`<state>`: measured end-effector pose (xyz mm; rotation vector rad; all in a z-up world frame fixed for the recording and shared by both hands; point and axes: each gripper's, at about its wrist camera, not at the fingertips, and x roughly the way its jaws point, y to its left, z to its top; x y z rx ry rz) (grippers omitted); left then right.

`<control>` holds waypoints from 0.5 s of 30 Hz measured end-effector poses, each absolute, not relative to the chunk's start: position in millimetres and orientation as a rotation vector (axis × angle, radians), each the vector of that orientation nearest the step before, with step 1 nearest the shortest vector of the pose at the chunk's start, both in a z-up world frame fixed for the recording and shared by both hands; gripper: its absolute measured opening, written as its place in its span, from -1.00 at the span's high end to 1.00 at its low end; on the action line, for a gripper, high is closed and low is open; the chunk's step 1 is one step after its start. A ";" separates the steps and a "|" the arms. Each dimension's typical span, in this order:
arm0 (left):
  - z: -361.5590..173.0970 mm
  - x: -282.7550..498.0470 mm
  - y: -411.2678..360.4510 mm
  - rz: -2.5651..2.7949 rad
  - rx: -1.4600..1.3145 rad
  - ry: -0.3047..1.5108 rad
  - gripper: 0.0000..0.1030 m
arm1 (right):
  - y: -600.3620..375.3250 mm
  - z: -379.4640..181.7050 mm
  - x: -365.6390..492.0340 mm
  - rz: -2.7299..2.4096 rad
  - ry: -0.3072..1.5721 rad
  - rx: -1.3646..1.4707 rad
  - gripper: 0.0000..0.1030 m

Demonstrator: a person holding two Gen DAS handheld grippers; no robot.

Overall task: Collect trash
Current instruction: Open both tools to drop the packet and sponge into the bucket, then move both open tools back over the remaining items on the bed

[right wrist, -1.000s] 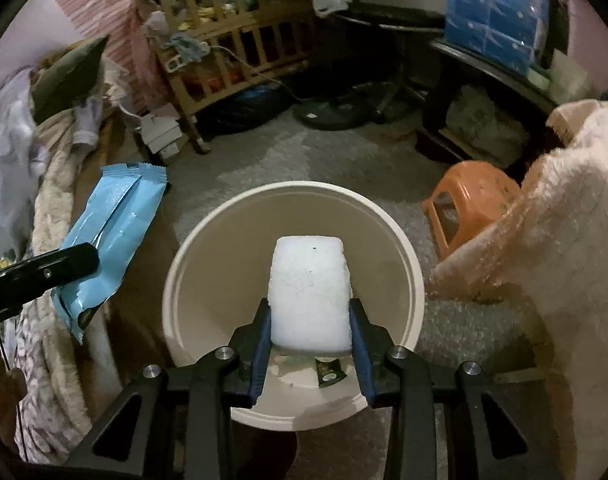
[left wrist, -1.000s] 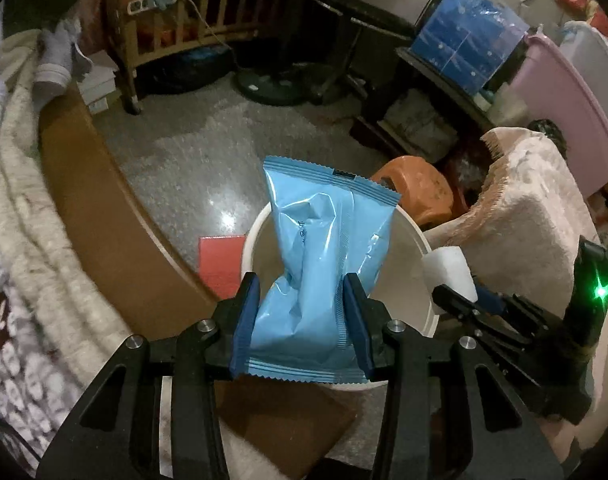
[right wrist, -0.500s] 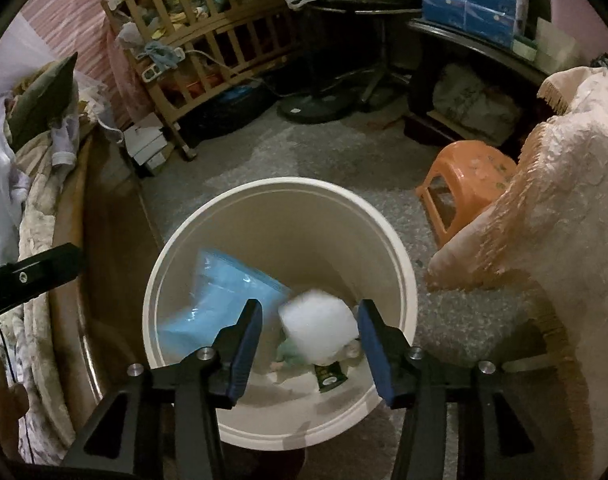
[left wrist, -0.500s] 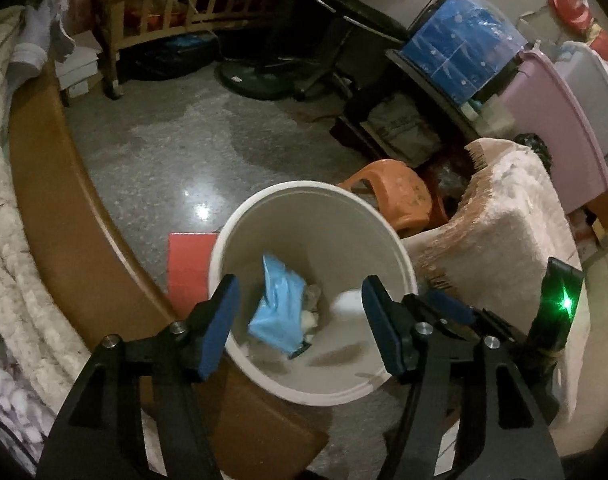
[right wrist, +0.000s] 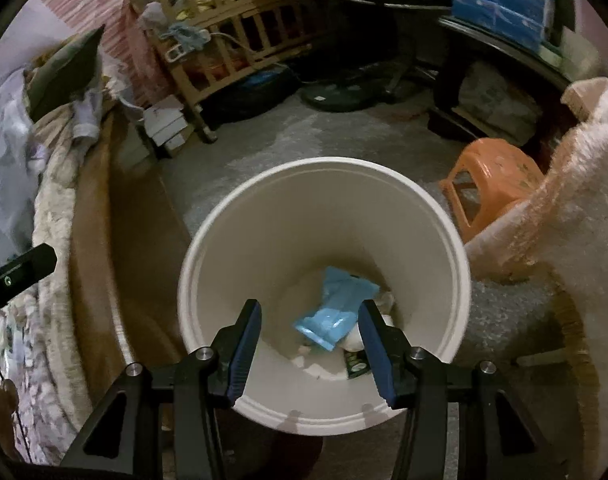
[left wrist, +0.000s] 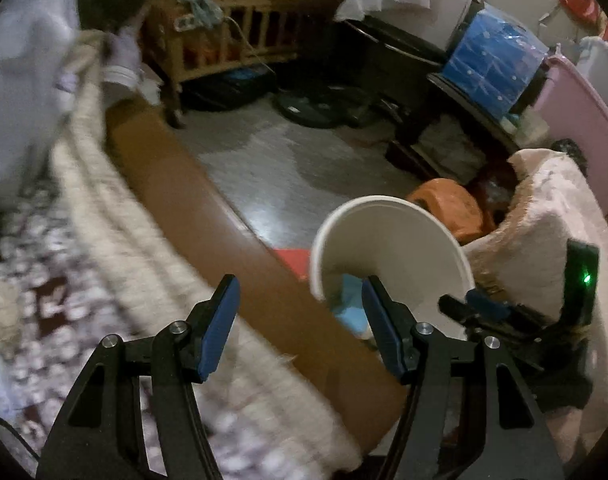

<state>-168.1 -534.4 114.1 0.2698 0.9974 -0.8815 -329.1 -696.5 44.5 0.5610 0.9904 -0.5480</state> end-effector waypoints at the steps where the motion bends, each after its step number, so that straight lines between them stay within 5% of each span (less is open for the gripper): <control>1: 116.7 -166.8 -525.5 -0.872 0.272 0.985 -0.20 | -691.3 48.1 -325.9 -0.539 0.985 0.552 0.06; 15: 155.4 -160.0 -390.5 -0.694 0.191 0.863 -0.21 | -591.3 110.4 -273.9 -0.371 0.907 0.408 0.06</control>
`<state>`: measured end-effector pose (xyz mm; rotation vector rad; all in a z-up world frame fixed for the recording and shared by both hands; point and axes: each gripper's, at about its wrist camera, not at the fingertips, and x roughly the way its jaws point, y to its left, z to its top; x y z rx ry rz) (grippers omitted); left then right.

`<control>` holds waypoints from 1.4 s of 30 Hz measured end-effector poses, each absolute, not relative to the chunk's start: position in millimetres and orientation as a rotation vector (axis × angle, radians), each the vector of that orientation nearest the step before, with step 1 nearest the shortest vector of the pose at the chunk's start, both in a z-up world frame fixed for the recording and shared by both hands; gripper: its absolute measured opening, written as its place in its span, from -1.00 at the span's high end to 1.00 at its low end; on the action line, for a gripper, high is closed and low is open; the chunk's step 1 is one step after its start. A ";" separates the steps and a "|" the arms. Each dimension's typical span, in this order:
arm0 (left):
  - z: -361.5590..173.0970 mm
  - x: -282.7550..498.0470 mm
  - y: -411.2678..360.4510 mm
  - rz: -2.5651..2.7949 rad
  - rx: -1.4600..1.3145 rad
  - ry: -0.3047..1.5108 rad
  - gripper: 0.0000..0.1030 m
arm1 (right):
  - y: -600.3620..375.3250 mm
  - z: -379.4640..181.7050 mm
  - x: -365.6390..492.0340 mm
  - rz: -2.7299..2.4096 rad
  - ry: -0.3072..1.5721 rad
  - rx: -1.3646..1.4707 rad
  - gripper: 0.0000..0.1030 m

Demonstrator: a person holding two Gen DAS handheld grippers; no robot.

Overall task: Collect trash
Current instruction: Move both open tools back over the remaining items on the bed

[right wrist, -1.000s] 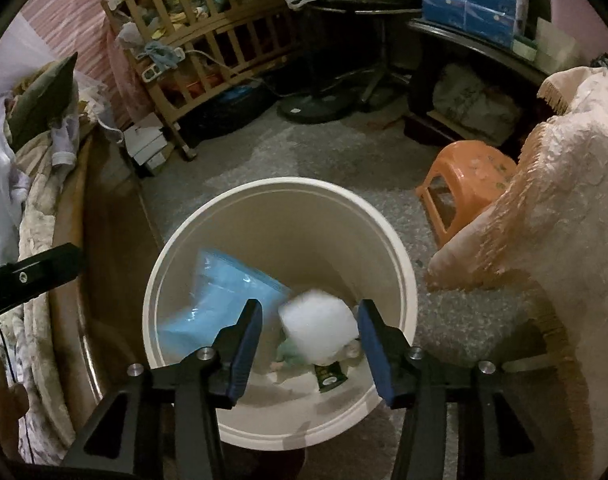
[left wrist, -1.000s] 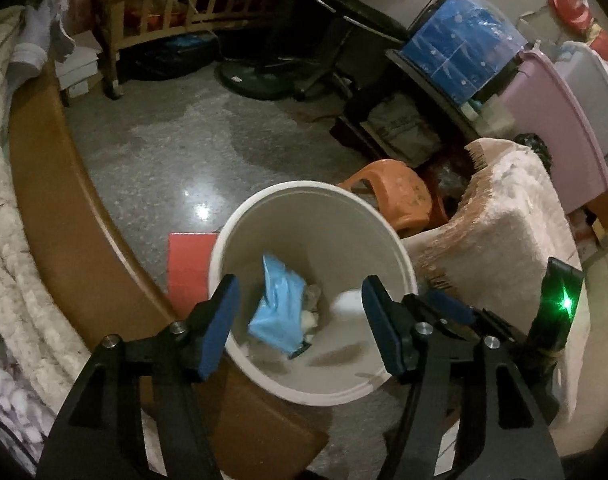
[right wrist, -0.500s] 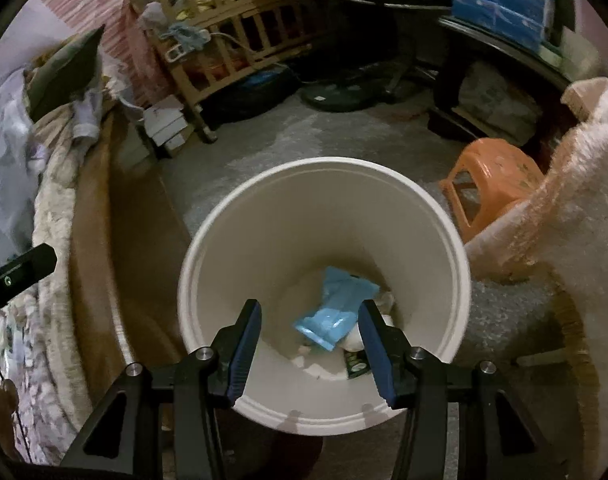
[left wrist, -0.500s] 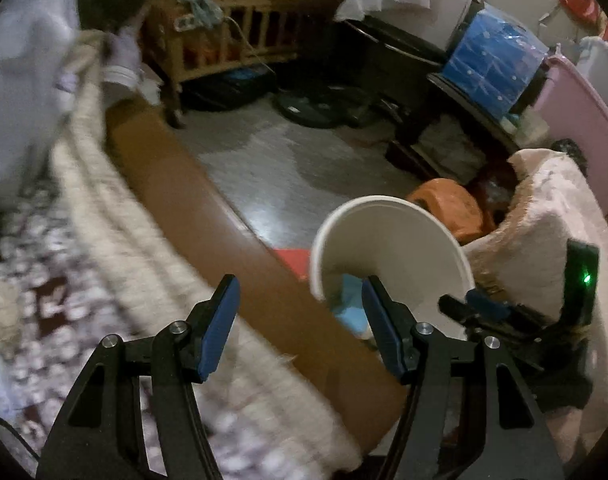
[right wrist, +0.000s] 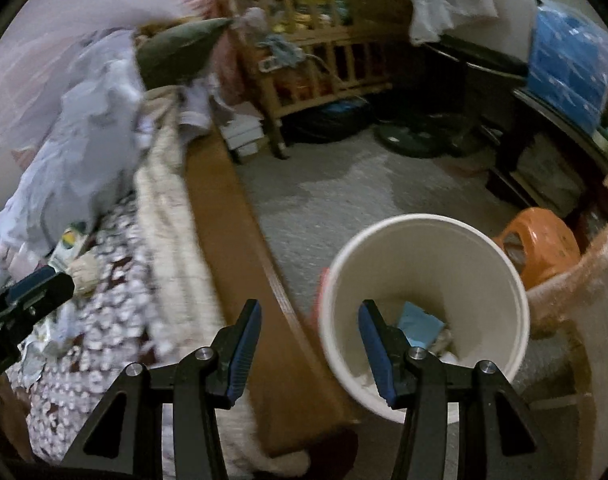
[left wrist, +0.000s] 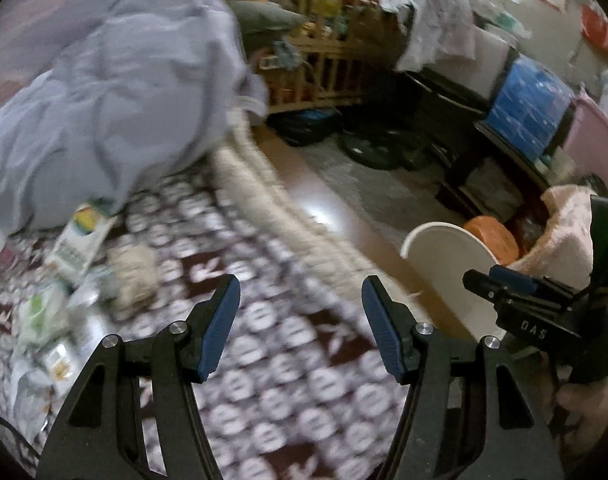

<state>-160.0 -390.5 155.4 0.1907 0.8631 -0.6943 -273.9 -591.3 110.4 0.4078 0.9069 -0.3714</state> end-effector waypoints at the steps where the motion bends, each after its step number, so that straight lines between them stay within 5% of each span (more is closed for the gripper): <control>1: 156.6 -159.4 -380.5 -0.677 0.183 0.860 -0.21 | -581.6 113.6 -269.4 -0.355 0.904 0.398 0.06; 22: 161.1 -153.2 -170.7 -0.310 0.068 0.786 -0.21 | -411.7 128.2 -204.2 -0.085 0.939 0.229 0.06; 42: 144.8 -150.0 -63.7 -0.088 0.038 0.796 -0.21 | -322.5 121.7 -186.3 0.078 0.968 0.153 0.06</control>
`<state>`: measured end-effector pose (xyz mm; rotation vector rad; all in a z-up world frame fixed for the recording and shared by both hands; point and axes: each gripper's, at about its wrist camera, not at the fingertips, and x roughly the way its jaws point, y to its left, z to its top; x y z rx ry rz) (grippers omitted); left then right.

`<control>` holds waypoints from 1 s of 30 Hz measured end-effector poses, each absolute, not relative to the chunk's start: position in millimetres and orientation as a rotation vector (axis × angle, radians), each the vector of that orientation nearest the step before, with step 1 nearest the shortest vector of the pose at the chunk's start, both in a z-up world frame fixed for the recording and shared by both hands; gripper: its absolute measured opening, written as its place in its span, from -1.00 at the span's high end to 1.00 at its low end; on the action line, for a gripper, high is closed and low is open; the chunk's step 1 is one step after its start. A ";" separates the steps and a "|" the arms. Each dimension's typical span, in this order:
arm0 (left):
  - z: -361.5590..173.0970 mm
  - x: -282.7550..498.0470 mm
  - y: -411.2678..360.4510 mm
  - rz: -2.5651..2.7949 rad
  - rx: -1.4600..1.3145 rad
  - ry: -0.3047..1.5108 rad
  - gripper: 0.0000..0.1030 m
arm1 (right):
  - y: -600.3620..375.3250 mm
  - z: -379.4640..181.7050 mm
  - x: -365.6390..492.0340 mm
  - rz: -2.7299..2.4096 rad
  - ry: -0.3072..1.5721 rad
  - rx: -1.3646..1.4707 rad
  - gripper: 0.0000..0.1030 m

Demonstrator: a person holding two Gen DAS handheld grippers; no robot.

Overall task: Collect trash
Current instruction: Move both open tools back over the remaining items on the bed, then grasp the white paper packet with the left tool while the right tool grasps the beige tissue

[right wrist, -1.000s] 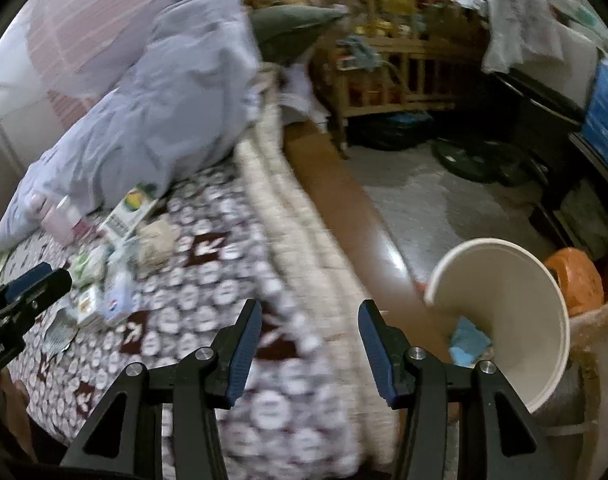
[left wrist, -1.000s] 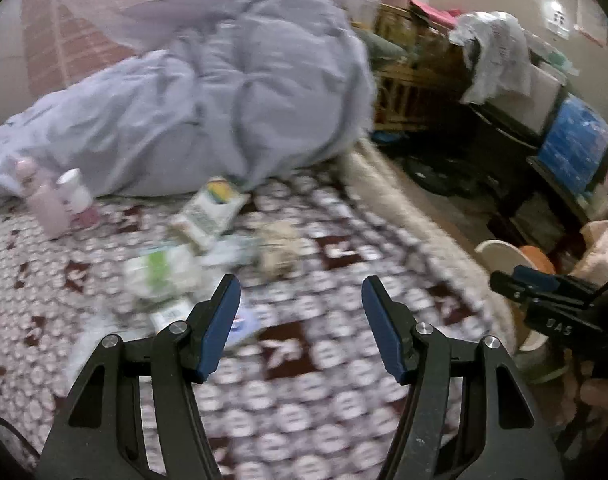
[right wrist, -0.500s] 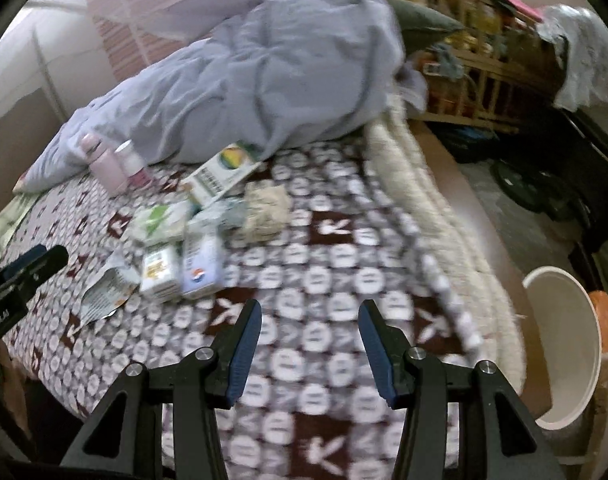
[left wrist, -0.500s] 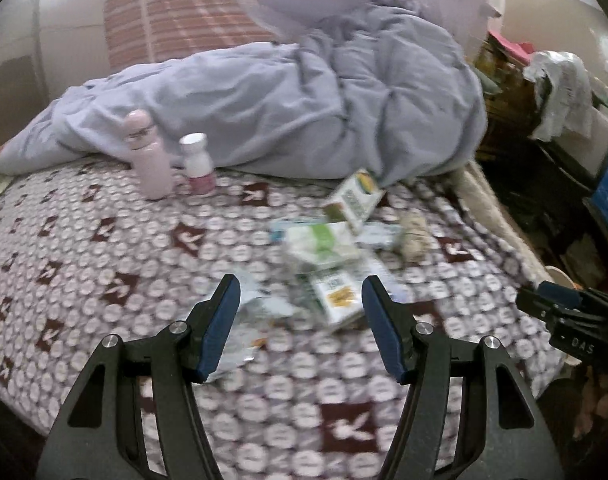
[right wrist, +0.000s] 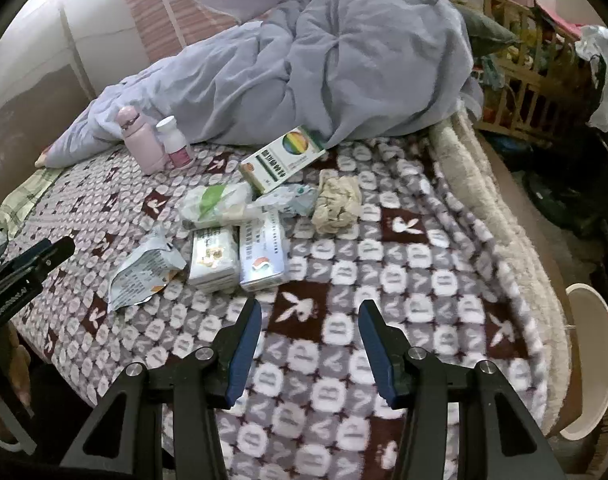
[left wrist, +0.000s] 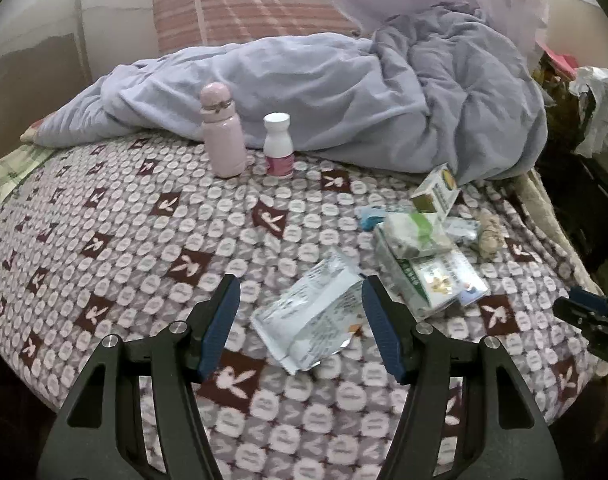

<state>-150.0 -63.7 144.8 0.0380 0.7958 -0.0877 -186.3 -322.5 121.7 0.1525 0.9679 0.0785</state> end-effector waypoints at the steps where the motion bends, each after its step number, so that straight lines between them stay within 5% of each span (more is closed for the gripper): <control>1: 142.7 -149.3 -59.4 -0.089 0.034 0.802 -0.21 | -321.2 121.1 -185.8 0.082 0.970 0.150 0.06; 30: 54.9 -73.5 -63.7 -0.295 0.077 1.081 -0.21 | -351.7 76.3 -108.3 0.053 1.036 0.237 -0.07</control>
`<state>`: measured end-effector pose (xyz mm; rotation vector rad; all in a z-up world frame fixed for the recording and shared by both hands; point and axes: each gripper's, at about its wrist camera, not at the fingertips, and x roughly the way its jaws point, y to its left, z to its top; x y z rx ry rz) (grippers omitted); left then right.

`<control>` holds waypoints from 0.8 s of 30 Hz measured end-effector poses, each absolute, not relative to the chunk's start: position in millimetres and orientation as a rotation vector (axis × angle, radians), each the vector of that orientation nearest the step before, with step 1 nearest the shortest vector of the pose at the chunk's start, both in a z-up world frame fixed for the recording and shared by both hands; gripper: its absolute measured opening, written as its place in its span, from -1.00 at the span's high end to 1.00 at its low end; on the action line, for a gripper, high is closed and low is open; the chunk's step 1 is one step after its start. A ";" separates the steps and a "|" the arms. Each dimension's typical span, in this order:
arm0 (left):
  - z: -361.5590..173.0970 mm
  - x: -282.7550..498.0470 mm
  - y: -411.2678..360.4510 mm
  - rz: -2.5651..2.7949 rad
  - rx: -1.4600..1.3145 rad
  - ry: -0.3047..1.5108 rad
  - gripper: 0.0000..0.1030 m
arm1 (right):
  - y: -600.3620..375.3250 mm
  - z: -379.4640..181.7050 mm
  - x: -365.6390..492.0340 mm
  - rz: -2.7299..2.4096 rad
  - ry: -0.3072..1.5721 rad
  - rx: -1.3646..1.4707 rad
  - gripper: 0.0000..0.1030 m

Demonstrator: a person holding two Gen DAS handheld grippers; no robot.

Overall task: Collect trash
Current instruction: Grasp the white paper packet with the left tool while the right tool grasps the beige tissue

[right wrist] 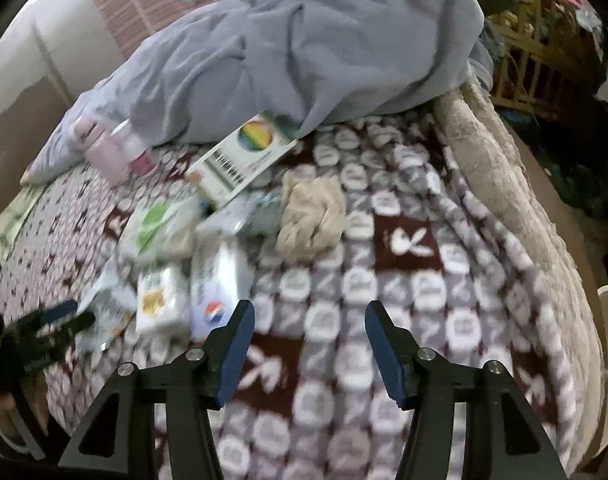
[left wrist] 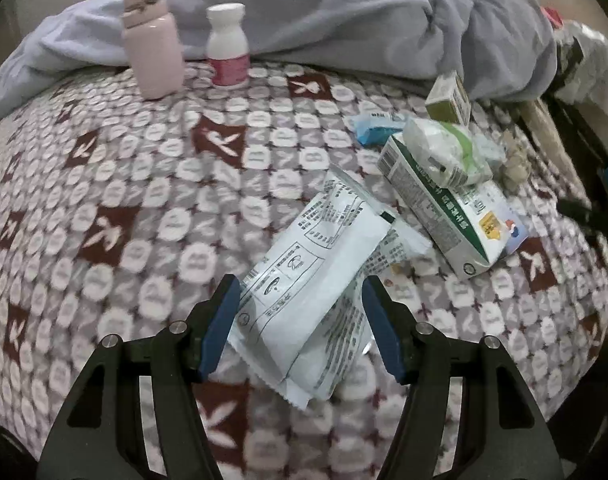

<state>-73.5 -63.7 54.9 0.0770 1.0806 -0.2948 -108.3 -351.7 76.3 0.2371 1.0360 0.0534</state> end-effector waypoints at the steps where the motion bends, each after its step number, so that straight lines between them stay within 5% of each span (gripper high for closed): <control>1: 53.0 -71.3 -67.0 -0.293 0.093 1.085 -0.21 | -353.4 74.4 -99.9 0.051 1.038 0.241 -0.08; 10: 39.3 -49.1 -82.8 -0.344 0.149 1.114 -0.23 | -362.0 51.7 -43.2 0.064 1.055 0.277 -0.08; 12: 39.4 -49.4 -79.2 -0.359 0.129 1.115 -0.19 | -364.2 45.3 -38.9 0.070 1.069 0.299 0.20; 15: 42.0 -53.7 -74.9 -0.388 0.108 1.120 0.01 | -365.7 47.7 -44.0 0.096 1.035 0.318 0.52; 20: 58.9 -61.5 -60.5 -0.384 0.005 1.119 0.38 | -366.6 67.4 -71.7 0.111 0.992 0.277 0.57; 24: 78.1 -75.4 -56.1 -0.350 -0.004 1.076 0.42 | -370.5 90.1 -100.6 0.120 0.942 0.259 0.58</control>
